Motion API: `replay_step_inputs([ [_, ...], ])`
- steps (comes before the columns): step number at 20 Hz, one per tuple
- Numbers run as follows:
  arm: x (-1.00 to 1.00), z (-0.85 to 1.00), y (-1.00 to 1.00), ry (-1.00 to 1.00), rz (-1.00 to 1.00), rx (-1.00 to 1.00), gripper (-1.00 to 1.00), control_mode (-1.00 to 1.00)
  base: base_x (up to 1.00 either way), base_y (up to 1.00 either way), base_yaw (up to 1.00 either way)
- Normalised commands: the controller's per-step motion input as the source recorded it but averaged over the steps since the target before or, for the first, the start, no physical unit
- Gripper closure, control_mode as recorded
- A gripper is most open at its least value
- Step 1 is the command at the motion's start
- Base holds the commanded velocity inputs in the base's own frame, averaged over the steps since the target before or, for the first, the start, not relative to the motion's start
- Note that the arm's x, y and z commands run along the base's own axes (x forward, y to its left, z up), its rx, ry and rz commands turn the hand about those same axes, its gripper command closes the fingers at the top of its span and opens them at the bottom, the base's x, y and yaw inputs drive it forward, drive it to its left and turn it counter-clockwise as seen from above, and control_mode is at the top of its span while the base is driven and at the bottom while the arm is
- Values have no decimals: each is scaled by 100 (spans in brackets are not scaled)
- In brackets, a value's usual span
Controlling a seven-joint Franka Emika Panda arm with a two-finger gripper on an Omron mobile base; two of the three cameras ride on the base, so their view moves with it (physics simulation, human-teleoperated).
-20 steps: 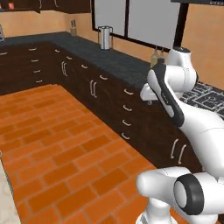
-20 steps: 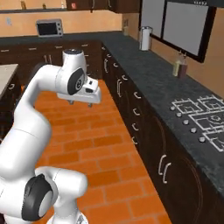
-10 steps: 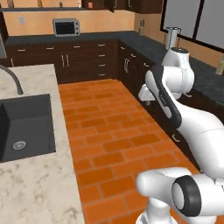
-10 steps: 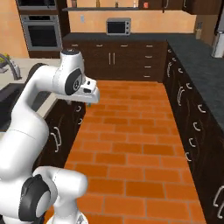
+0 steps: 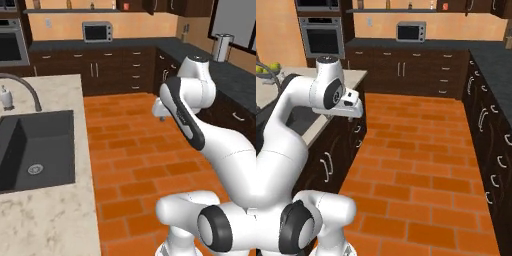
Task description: Gather all objects into one cabinet and sort the glasses and bowls to opposite sides.
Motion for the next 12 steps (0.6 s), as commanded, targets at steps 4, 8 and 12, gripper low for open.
replay_step_inputs([
  [4,0,0,0,0,0,0,-100,100,100,-1,-2],
  [8,0,0,0,0,0,0,-100,100,100,-8,0],
  [12,0,0,0,0,0,0,-100,100,100,-18,0],
])
